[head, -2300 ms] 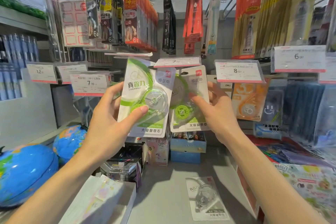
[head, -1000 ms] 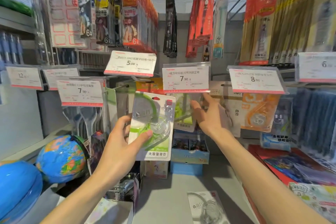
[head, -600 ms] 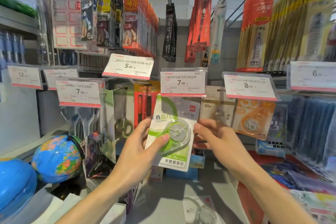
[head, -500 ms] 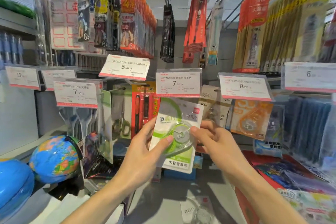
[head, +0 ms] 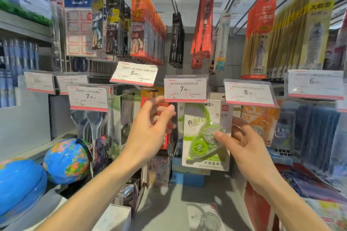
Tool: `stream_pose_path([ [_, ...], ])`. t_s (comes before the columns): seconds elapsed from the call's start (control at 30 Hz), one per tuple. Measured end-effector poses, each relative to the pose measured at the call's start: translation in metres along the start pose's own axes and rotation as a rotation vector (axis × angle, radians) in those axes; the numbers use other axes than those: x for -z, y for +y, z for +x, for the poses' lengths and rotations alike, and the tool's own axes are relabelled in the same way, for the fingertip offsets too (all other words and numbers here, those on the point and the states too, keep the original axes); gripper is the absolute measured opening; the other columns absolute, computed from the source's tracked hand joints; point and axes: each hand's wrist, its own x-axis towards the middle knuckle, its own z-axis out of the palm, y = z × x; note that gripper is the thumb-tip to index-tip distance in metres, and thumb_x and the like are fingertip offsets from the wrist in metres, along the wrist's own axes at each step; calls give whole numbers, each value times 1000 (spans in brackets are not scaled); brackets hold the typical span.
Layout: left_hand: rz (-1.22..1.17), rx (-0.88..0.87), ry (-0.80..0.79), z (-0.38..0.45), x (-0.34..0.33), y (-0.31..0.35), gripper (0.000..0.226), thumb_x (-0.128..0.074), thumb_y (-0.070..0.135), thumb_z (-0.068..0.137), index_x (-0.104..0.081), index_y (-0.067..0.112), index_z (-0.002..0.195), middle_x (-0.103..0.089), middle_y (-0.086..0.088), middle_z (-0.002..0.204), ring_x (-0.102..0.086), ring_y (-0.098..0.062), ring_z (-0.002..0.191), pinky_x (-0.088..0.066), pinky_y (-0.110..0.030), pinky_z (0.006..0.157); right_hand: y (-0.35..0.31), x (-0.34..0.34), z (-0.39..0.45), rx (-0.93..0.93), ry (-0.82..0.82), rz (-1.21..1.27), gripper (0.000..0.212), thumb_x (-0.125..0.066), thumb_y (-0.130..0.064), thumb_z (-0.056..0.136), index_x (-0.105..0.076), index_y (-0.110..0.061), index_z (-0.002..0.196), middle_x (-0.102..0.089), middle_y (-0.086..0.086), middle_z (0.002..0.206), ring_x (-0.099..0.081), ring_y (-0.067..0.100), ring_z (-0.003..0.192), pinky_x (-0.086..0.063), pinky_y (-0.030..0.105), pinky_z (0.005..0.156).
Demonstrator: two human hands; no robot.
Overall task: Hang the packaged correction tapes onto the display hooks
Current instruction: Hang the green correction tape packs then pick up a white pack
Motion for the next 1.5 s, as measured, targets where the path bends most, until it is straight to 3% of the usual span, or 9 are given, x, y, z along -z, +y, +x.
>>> stream_pose_path([
  [0.23, -84, -105, -24, -6, 5, 22, 39, -59, 14, 100, -50, 23, 137, -75, 0, 88, -69, -15, 66, -54, -24, 59, -8, -13, 5, 84, 0, -38, 49, -74, -29, 92, -57, -24, 137, -75, -16, 119, -70, -1, 111, -56, 31, 99],
  [0.4, -43, -157, -88, -7, 9, 37, 56, -58, 11, 100, -39, 19, 152, -75, 4, 96, -70, -14, 69, -55, -25, 60, -16, -30, 20, 137, -34, -71, 32, -67, -22, 98, -58, -39, 123, -76, -18, 114, -71, -4, 107, -58, 22, 93],
  [0.53, -19, -153, -93, -8, 11, 40, 55, -57, 8, 100, -40, 19, 152, -75, 3, 99, -71, -15, 70, -56, -25, 59, -17, -38, 30, 140, -38, -26, 41, -67, -14, 98, -55, -29, 134, -74, -12, 119, -72, -1, 105, -59, 20, 88],
  [0.7, 20, -149, -91, -11, 14, 39, 54, -57, 6, 101, -42, 22, 150, -74, 2, 102, -71, -17, 70, -59, -31, 62, -17, -43, 35, 129, -44, -43, 39, -66, -13, 98, -54, -39, 125, -75, -28, 101, -71, -9, 99, -57, 11, 79],
  [0.87, 15, -136, -95, -12, 17, 34, 52, -58, 6, 100, -46, 27, 146, -73, 0, 105, -71, -15, 71, -56, -26, 61, -14, -49, 38, 117, 23, -33, 44, -68, -30, 97, -52, -32, 138, -78, -17, 107, -74, 0, 98, -61, 29, 88],
  [0.97, 72, -111, -95, -19, 14, 23, 45, -63, 16, 97, -51, 39, 134, -70, 5, 106, -70, -18, 75, -55, -31, 66, -8, -53, 40, 109, 71, -62, 52, -68, -34, 98, -42, -34, 142, -78, -4, 97, -77, 15, 93, -62, 45, 87],
  [1.1, 257, -16, -28, -21, 1, -6, 61, -62, 41, 89, -42, 37, 146, -65, 9, 111, -67, -20, 97, -57, -50, 90, 1, -54, 42, 107, 96, -119, 49, -60, -31, 103, -38, -38, 146, -61, -21, 92, -66, -11, 77, -59, 34, 88],
  [1.27, 406, 91, 14, -15, -28, -23, 65, -55, 39, 99, -26, 34, 156, -46, 7, 151, -45, -14, 139, -38, -49, 117, 12, -56, 43, -6, 60, -148, 53, -45, -56, 103, -21, -54, 150, -42, -1, 160, -50, 26, 140, -47, 51, 111],
  [1.5, 464, 68, -93, 15, -42, -30, 63, -47, 25, 96, -25, 35, 154, -36, 9, 160, -43, -8, 137, -34, -45, 121, 20, -60, 51, 14, 73, -210, 60, -36, -63, 102, -15, -53, 157, -21, -14, 169, -24, 17, 156, -26, 44, 124],
])
